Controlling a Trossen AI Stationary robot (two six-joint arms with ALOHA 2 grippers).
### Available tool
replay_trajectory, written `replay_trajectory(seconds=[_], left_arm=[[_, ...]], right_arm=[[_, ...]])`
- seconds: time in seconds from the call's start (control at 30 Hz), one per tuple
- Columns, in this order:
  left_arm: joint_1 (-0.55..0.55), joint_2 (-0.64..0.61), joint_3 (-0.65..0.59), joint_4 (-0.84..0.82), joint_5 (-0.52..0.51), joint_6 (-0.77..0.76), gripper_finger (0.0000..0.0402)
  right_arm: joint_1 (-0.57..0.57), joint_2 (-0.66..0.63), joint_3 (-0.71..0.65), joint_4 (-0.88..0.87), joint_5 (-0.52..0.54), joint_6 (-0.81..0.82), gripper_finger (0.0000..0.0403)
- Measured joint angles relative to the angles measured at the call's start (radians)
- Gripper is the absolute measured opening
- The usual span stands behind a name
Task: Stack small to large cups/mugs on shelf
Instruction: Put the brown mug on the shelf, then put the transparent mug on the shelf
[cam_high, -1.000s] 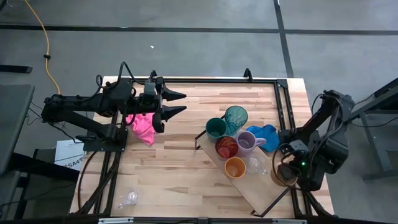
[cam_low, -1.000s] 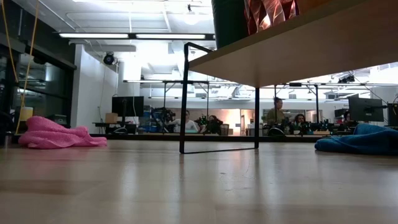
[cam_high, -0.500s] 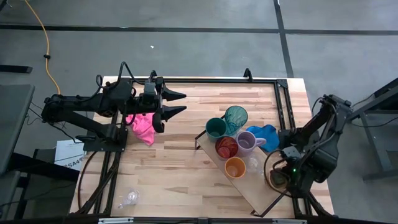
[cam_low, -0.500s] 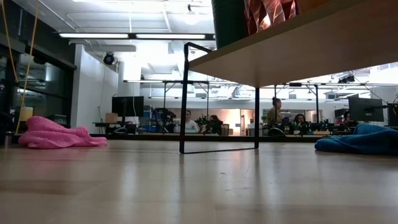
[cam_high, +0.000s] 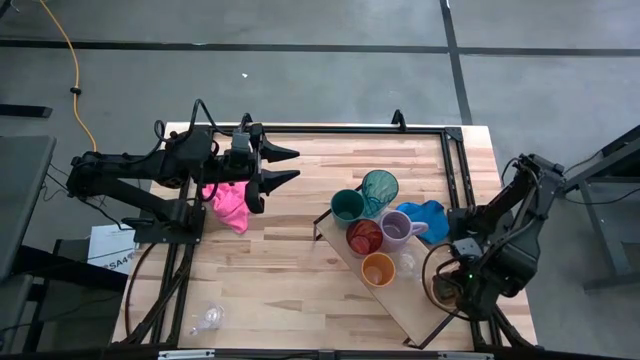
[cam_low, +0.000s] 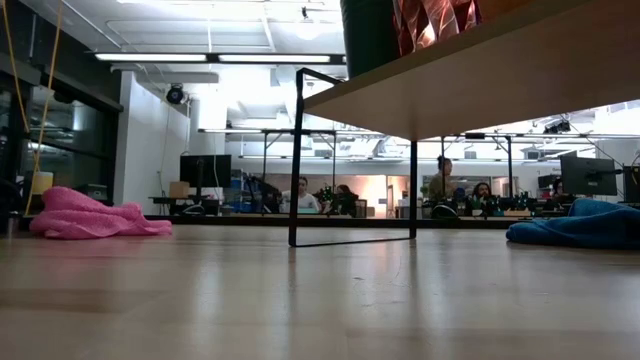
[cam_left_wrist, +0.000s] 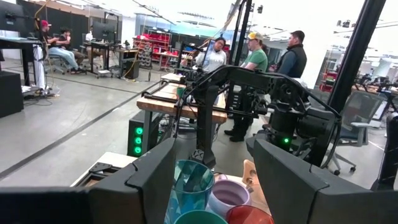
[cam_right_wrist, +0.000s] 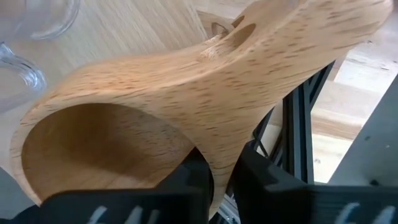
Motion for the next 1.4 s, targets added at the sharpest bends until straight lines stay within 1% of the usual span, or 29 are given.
replay_trajectory(seconds=[0.23, 0.7, 0.83, 1.0, 1.13, 1.27, 1.33, 1.4], left_arm=[[0.000, 0.000, 0.000, 0.000, 0.000, 0.000, 0.0205], [0.000, 0.000, 0.000, 0.000, 0.000, 0.000, 0.0205], [0.000, 0.000, 0.000, 0.000, 0.000, 0.000, 0.0205], [0.000, 0.000, 0.000, 0.000, 0.000, 0.000, 0.0205], [0.000, 0.000, 0.000, 0.000, 0.000, 0.000, 0.0205], [0.000, 0.000, 0.000, 0.000, 0.000, 0.000, 0.0205], [0.000, 0.000, 0.000, 0.000, 0.000, -0.003, 0.0205], [0.000, 0.000, 0.000, 0.000, 0.001, -0.024, 0.0205]], right_arm=[[-0.007, 0.000, 0.000, 0.004, 0.001, -0.016, 0.0074], [-0.006, -0.012, 0.001, 0.005, 0.008, -0.009, 0.0148], [-0.006, -0.046, 0.003, 0.005, 0.017, -0.041, 0.0164], [-0.006, -0.123, 0.003, 0.013, 0.037, -0.102, 0.0169], [-0.006, -0.196, 0.003, 0.100, 0.074, -0.240, 0.0169], [-0.006, -0.258, 0.003, 0.311, 0.142, -0.439, 0.0169], [-0.006, -0.276, 0.003, 0.419, 0.227, -0.557, 0.0169], [-0.016, -0.281, 0.003, 0.494, 0.351, -0.684, 0.0169]])
